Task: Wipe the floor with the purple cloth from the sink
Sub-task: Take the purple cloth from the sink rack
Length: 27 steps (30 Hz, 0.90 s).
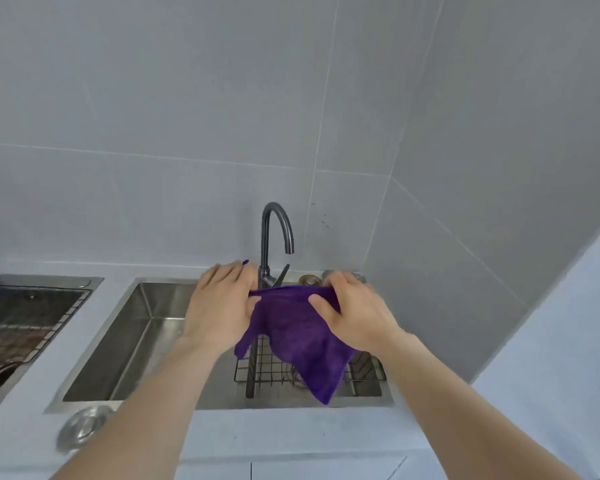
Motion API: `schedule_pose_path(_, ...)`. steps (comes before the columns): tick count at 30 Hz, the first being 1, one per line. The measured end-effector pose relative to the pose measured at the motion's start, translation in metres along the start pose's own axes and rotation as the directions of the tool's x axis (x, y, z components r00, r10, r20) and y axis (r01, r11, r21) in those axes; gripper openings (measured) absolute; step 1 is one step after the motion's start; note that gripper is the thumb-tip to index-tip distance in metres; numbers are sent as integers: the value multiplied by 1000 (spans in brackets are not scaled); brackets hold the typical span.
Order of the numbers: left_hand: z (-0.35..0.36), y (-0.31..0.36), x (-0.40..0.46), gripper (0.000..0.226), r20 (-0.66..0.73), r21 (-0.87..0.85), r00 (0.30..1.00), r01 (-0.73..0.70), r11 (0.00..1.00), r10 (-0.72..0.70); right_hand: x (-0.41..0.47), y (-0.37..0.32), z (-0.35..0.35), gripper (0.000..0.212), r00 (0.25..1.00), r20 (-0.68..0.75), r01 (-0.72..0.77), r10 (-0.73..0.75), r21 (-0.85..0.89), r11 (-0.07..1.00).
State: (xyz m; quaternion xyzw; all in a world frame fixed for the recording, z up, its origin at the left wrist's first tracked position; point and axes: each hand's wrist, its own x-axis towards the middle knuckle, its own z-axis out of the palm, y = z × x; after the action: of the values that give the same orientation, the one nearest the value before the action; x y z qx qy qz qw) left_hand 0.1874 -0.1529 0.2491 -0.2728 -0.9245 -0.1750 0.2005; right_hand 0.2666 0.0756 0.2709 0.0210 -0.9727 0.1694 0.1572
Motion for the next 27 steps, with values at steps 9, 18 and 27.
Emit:
schedule_pose_path(9, -115, 35, -83, 19, 145, -152, 989, 30, 988, -8, -95, -73, -71, 16, 1000, -27, 3, -5, -67, 998)
schedule_pose_path(18, -141, 77, -134, 28, 312, -278, 948, 147, 949, -56, -163, -64, -93, 11, 998, -67, -22, 16, -85, 996)
schedule_pose_path(27, -135, 143, -168, 20, 317, -222, 945, 157, 962, -81, -244, -12, -123, 9, 990, -101, -99, 95, -39, 994)
